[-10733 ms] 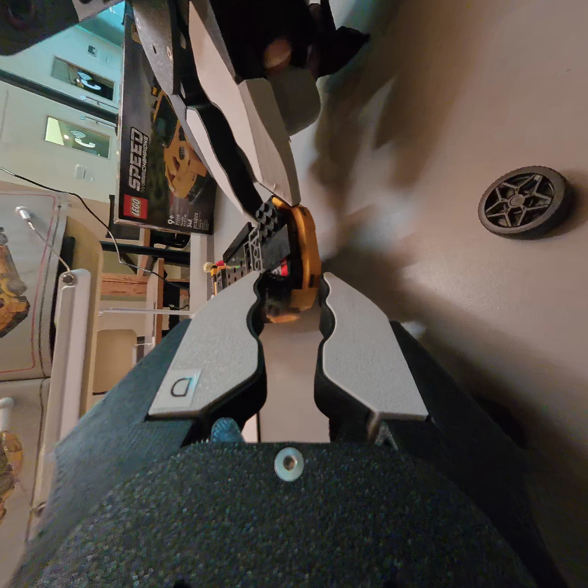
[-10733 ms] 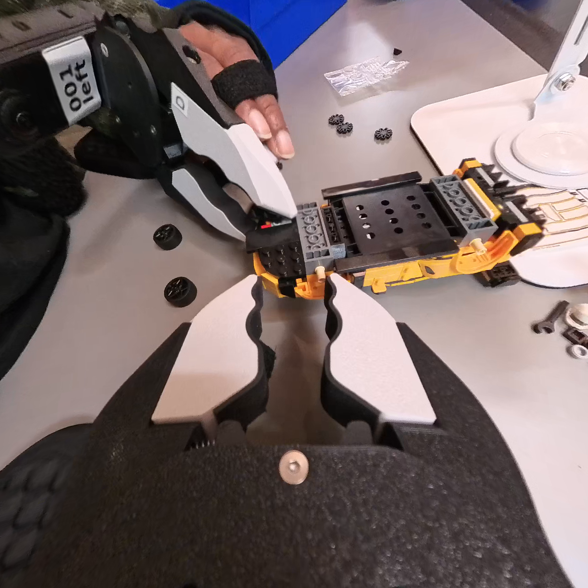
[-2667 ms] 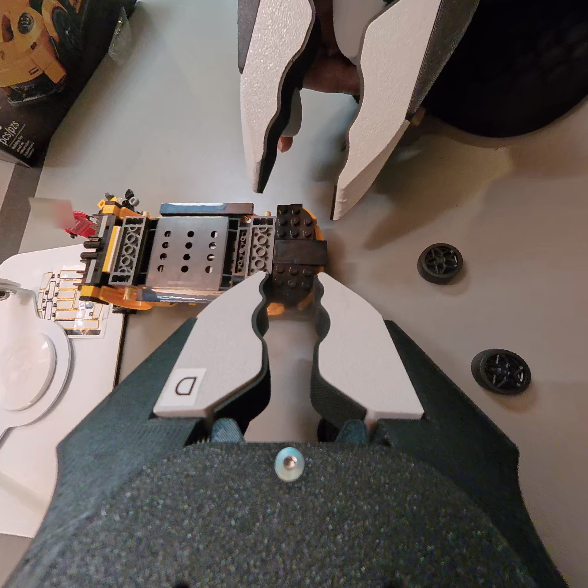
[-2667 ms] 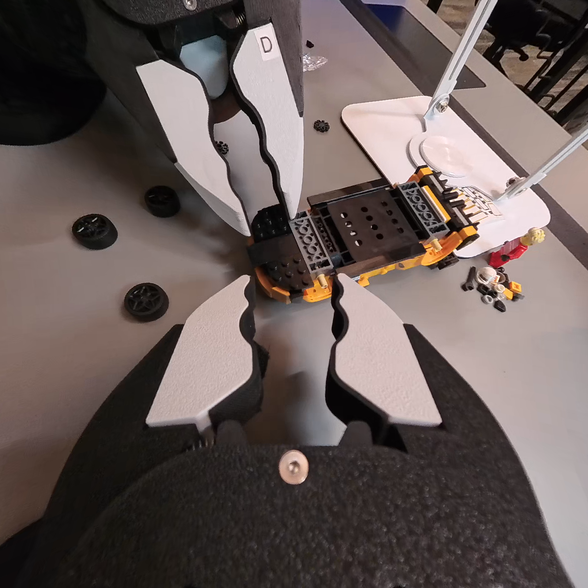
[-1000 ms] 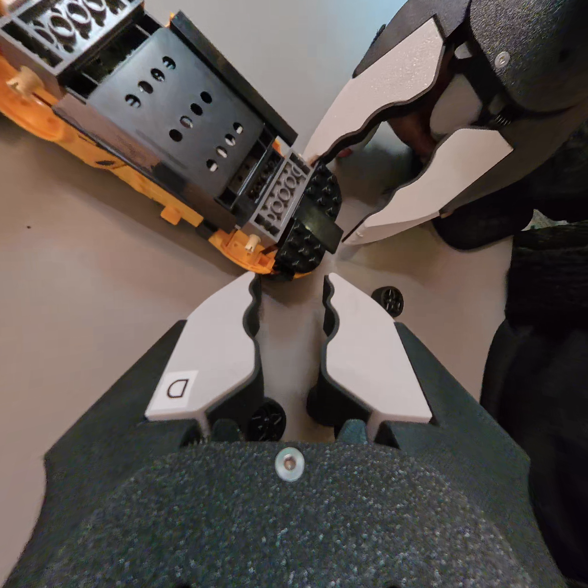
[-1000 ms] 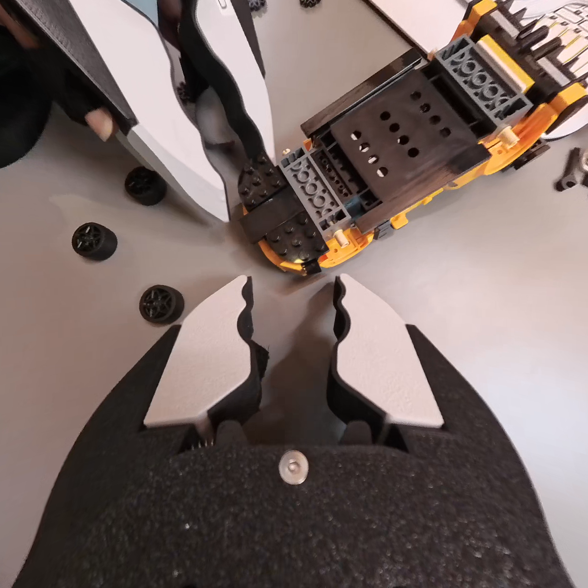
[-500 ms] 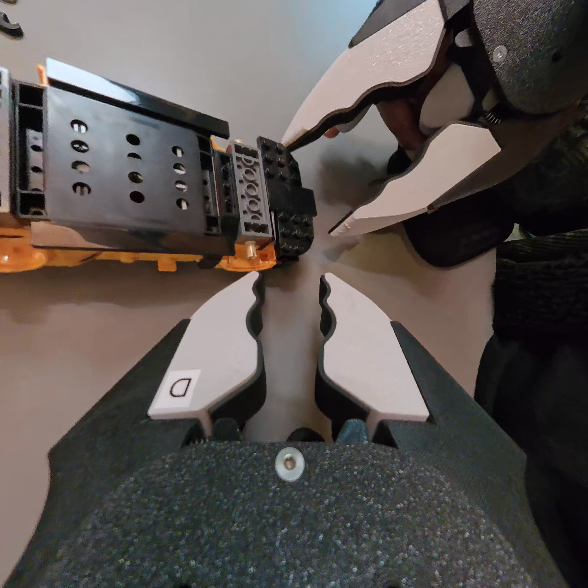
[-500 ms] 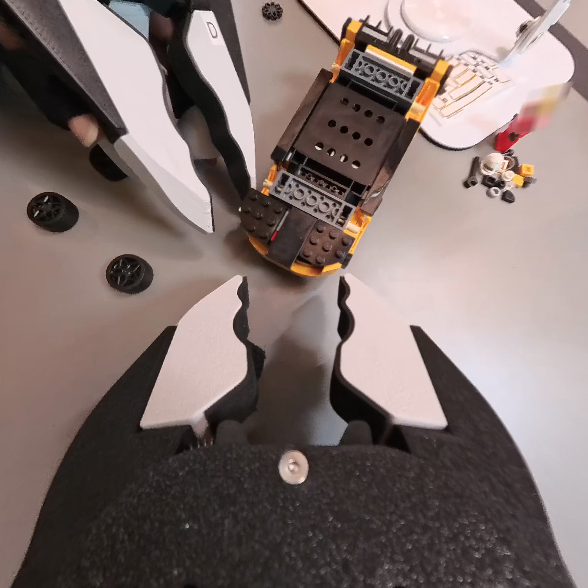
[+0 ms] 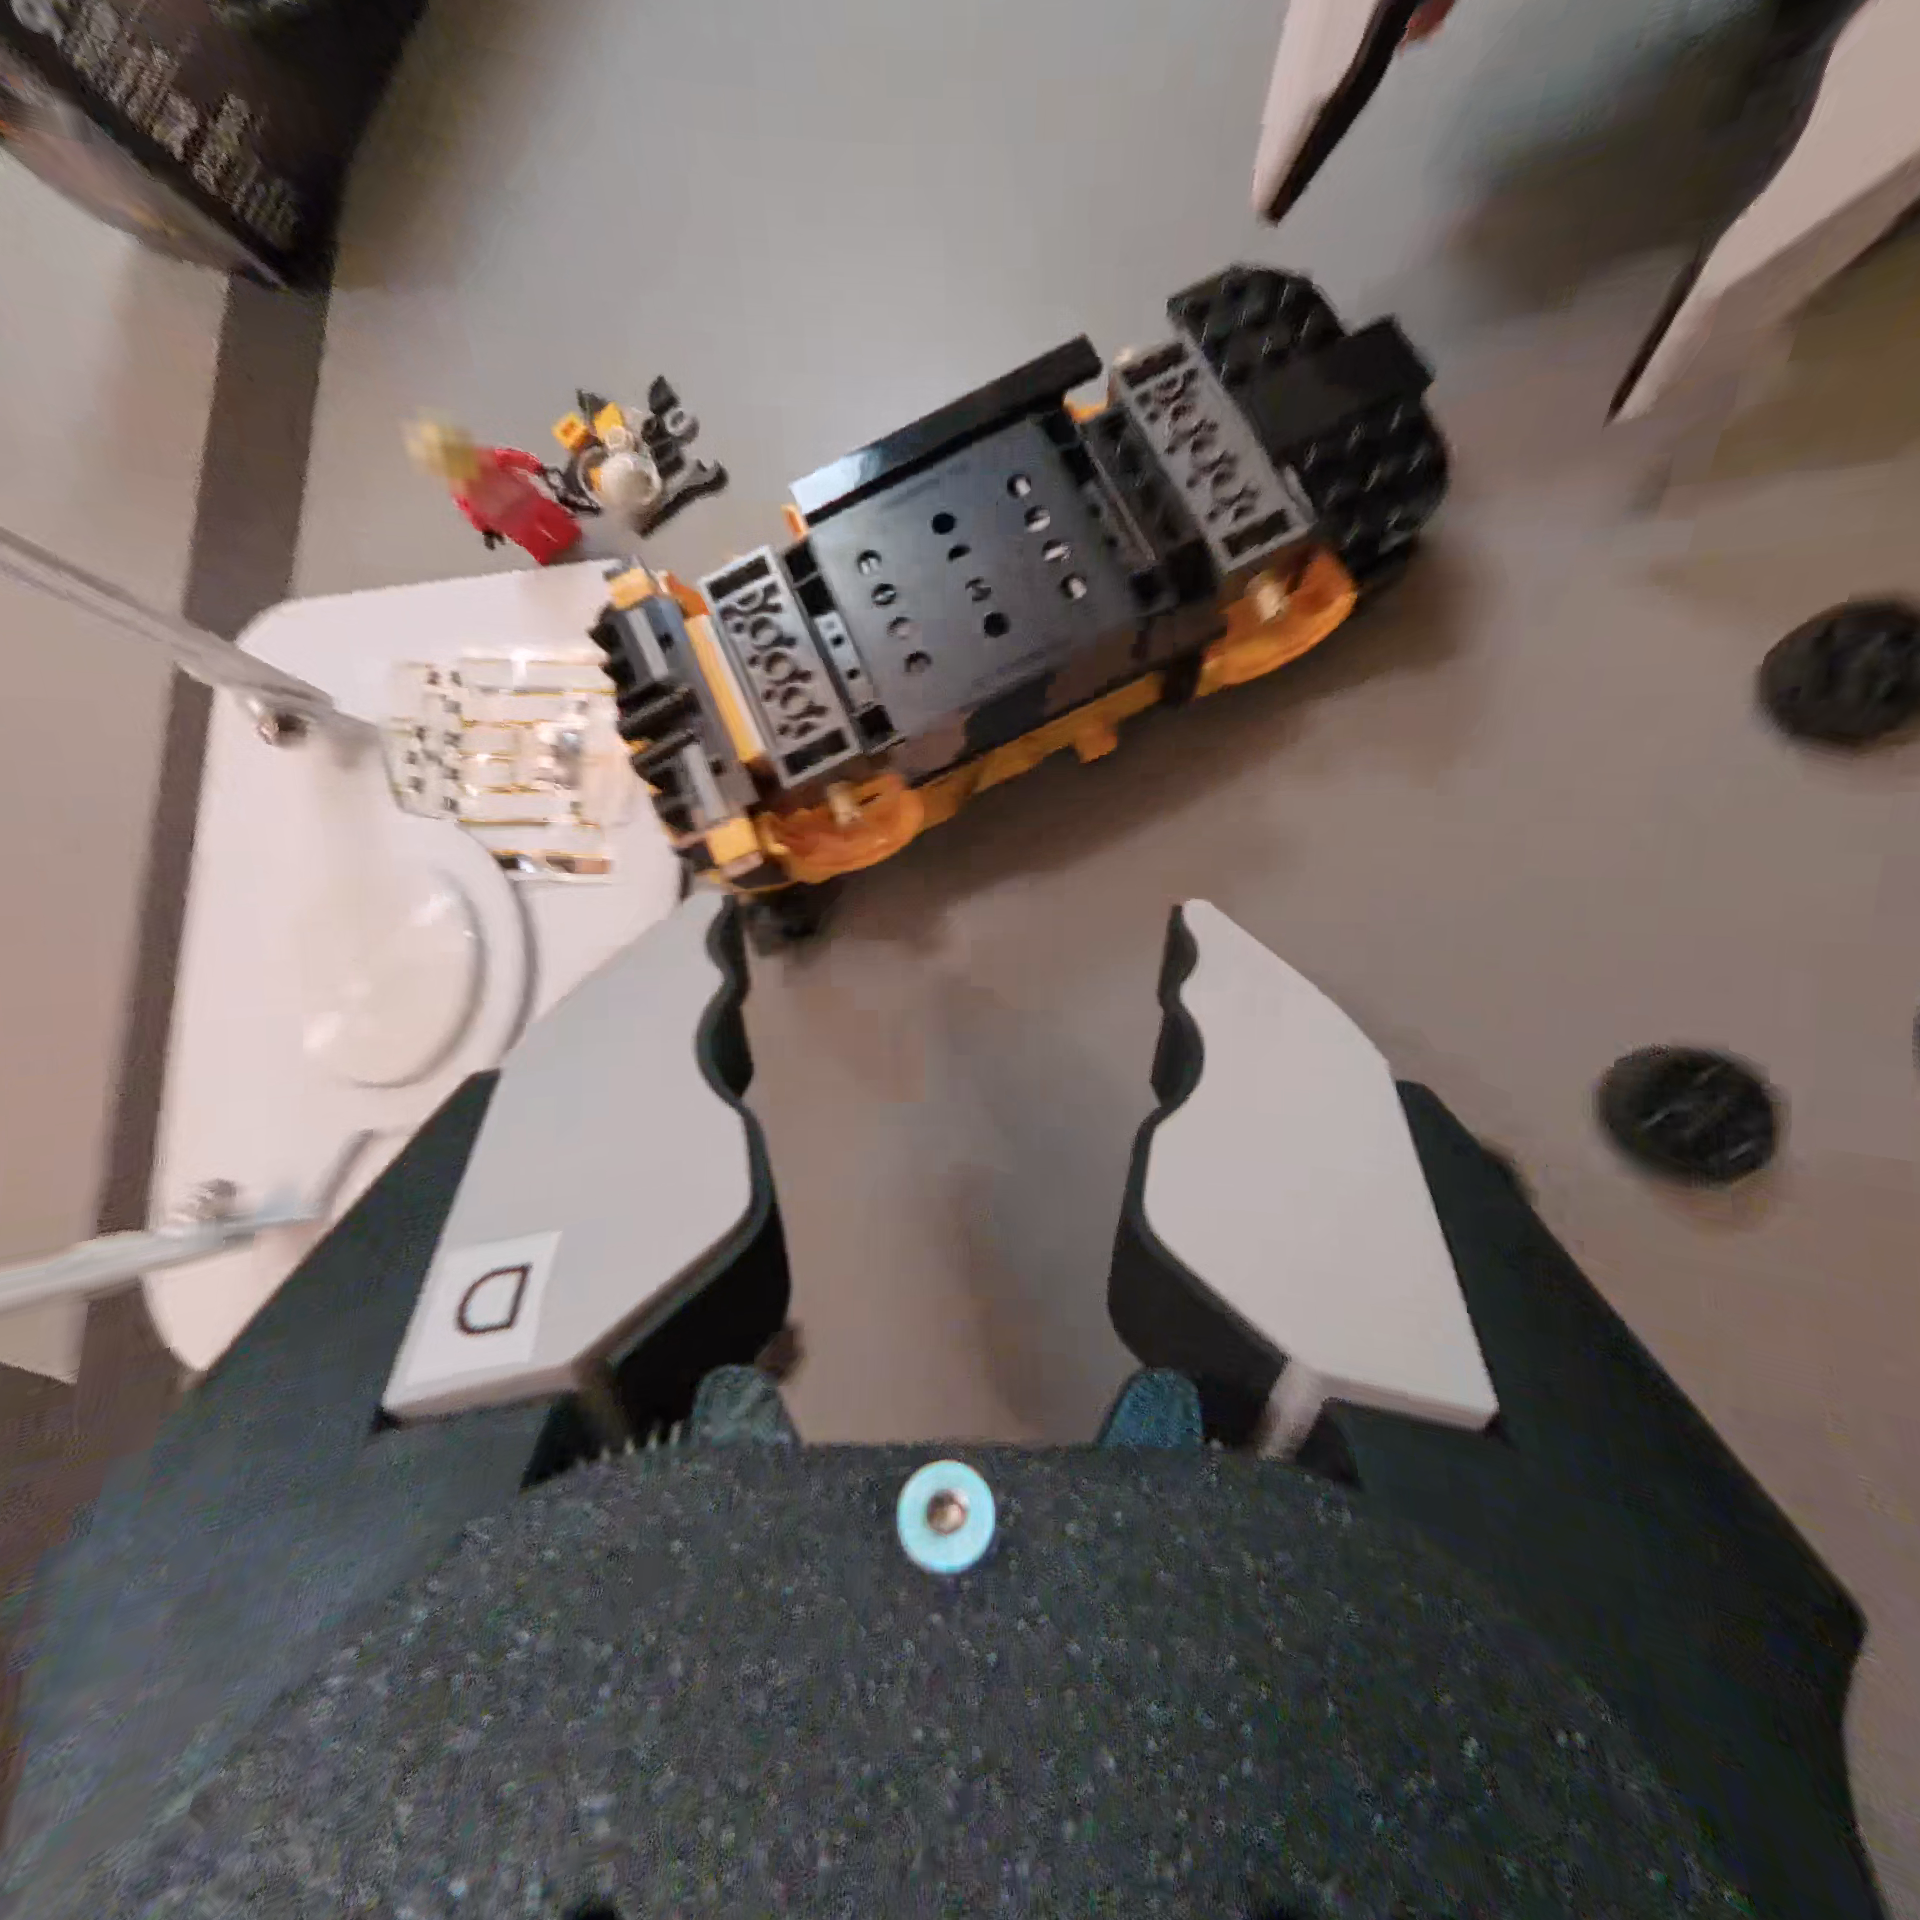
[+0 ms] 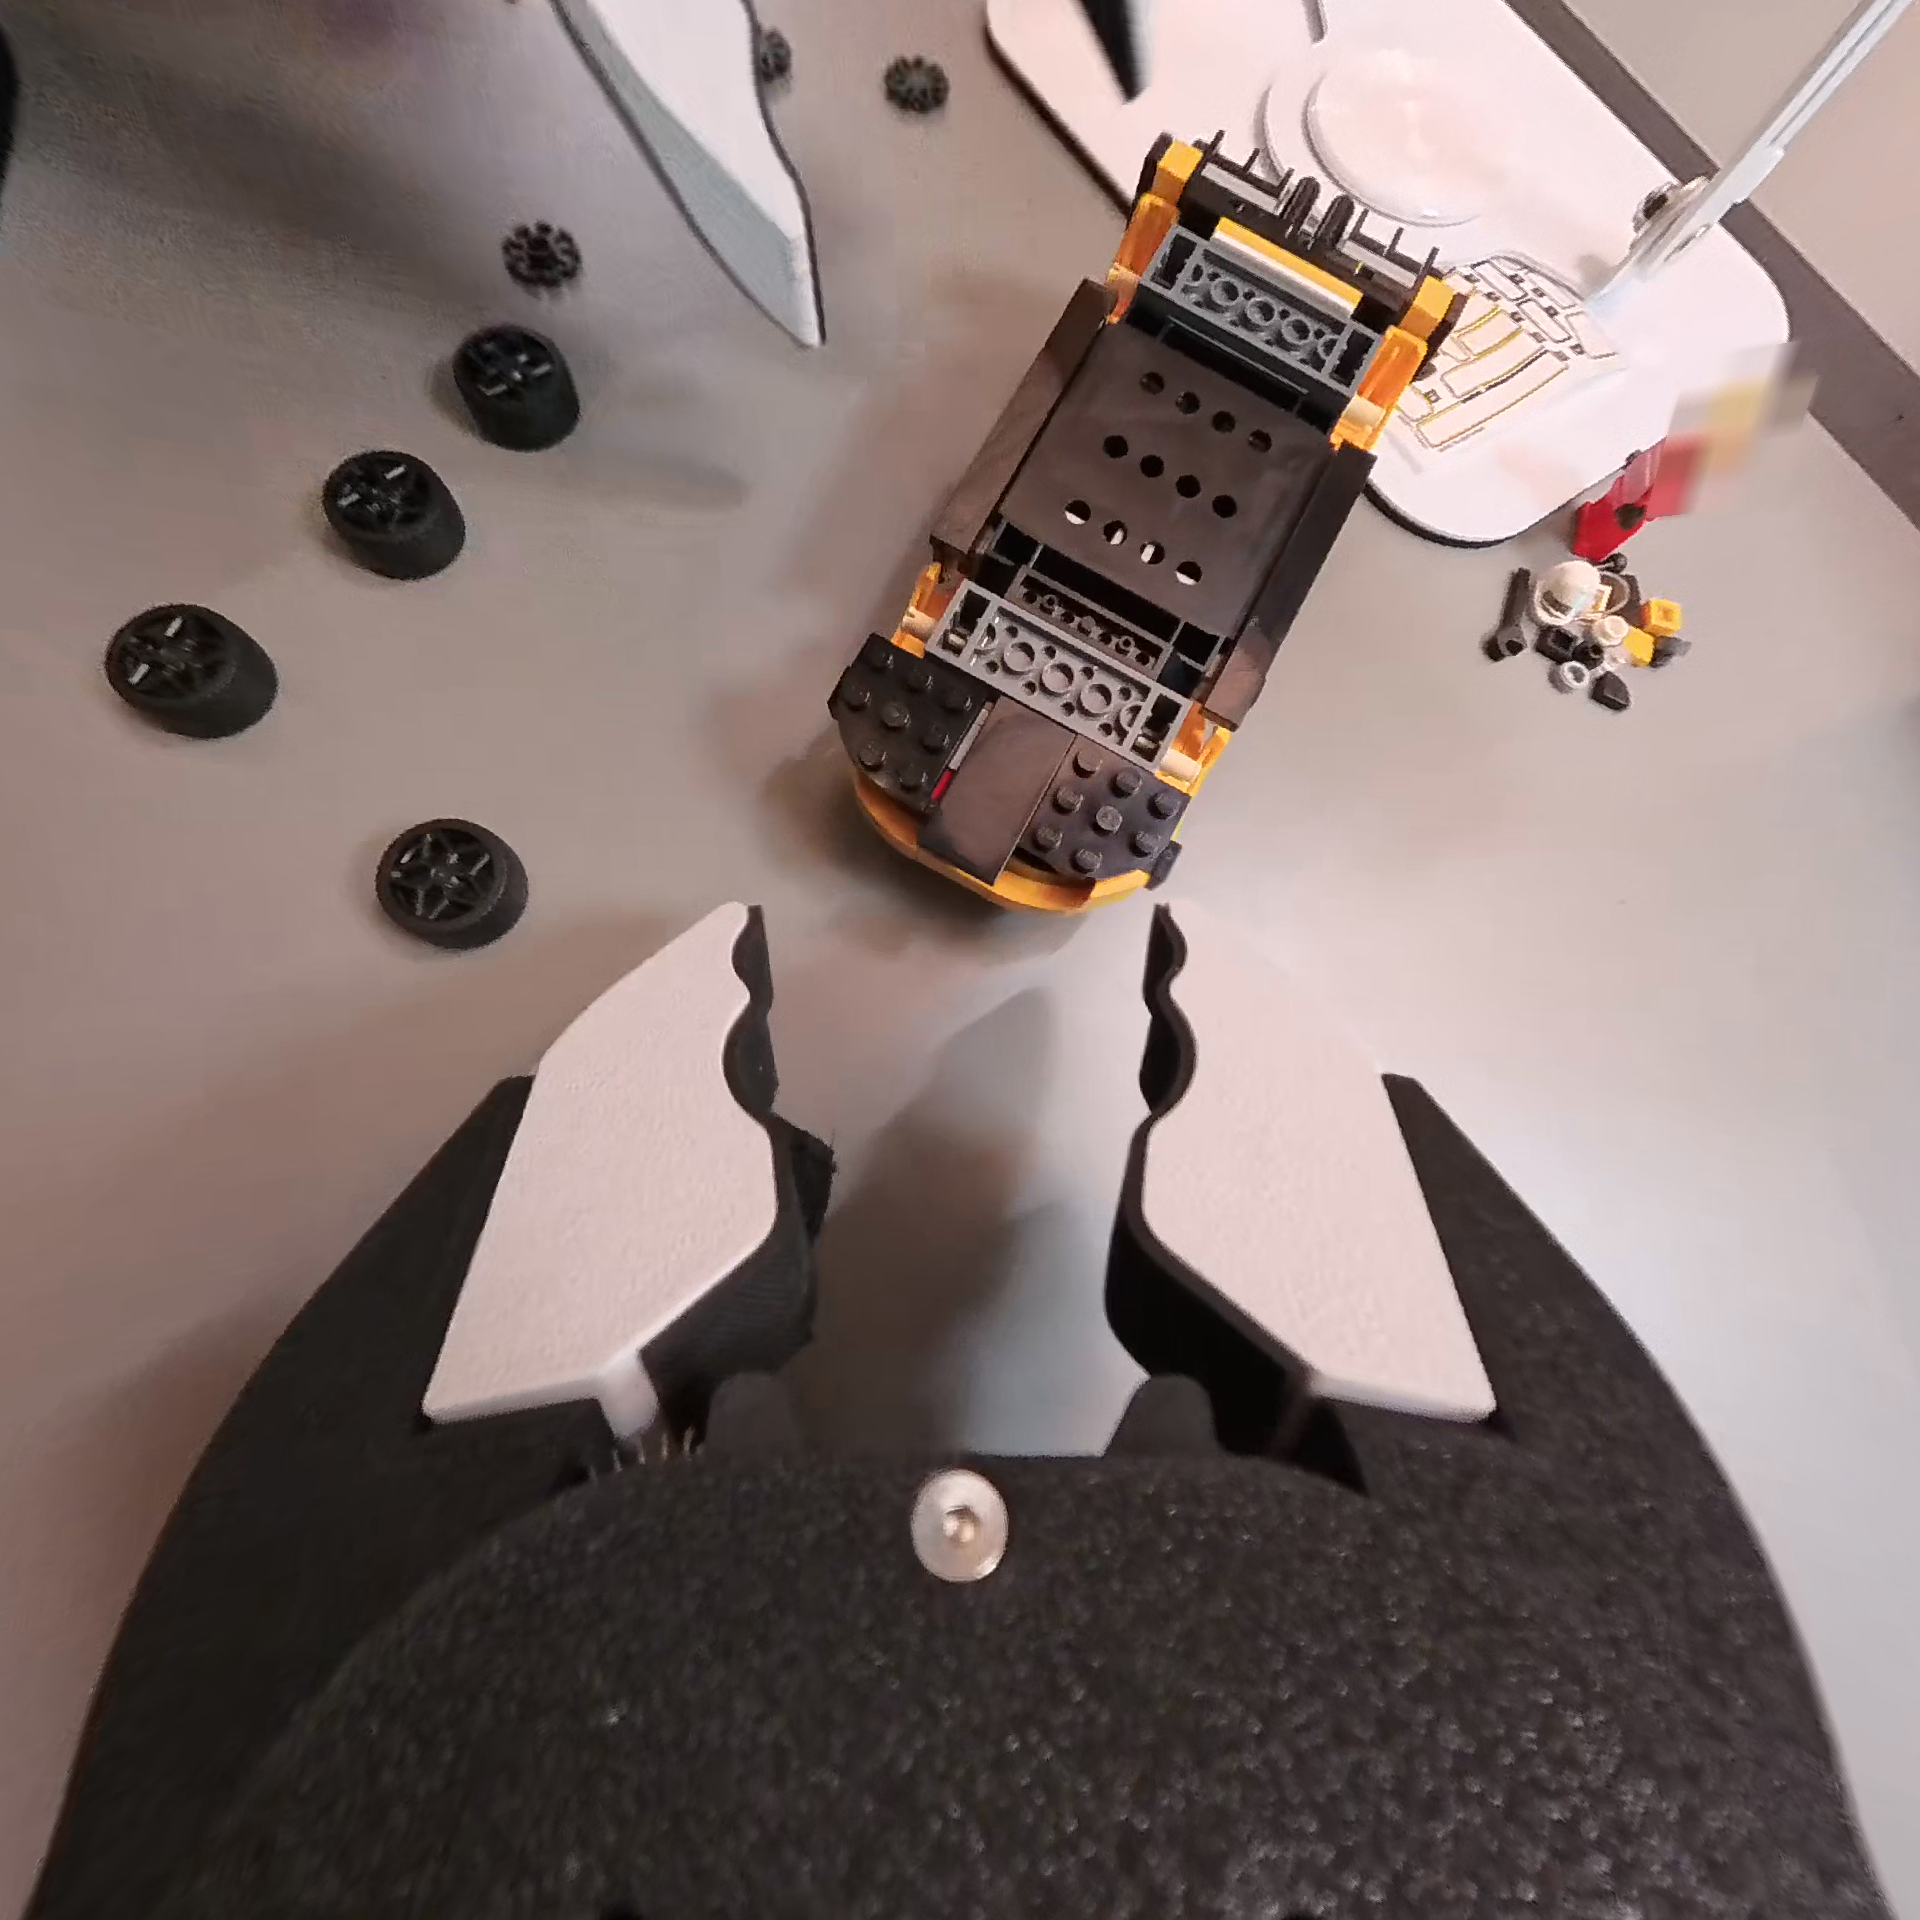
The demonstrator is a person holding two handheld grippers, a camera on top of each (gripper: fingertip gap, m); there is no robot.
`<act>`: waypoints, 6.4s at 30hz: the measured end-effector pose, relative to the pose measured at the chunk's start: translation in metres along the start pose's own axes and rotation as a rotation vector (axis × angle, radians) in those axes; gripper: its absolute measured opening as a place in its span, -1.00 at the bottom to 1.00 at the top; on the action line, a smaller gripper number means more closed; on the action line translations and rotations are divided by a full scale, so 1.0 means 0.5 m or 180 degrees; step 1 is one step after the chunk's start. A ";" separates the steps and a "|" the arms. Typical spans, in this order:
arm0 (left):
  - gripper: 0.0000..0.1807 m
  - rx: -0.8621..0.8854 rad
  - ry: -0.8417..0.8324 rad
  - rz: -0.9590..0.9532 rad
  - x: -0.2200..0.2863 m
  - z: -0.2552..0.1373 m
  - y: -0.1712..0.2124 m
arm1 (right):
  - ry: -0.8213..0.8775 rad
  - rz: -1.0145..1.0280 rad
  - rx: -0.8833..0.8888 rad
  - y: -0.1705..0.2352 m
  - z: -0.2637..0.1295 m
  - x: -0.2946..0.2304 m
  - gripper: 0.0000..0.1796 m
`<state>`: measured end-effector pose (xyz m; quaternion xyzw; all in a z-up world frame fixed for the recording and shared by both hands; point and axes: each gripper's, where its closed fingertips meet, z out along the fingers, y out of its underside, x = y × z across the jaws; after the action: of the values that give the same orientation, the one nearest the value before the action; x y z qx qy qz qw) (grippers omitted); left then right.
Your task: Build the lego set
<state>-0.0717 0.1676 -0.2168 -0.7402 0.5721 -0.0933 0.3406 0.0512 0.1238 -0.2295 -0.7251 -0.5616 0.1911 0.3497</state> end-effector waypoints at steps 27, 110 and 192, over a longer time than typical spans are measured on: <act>-0.01 -0.0907 0.0847 0.1864 -0.060 0.100 -0.027 | -0.0173 0.0081 0.0230 0.012 -0.018 0.026 -0.23; -0.07 -0.1295 0.2086 0.0741 0.101 0.032 -0.012 | 0.0738 -0.2703 0.0828 -0.072 -0.028 -0.049 -0.69; -0.07 0.2306 0.1014 -0.2008 0.153 -0.080 -0.294 | -0.1809 0.0553 0.1584 -0.265 -0.143 -0.034 -0.08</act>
<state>0.0474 0.0986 -0.1164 -0.6879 0.2963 -0.4959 0.4393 0.0039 0.1035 -0.0868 -0.5811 -0.5091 0.5437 0.3279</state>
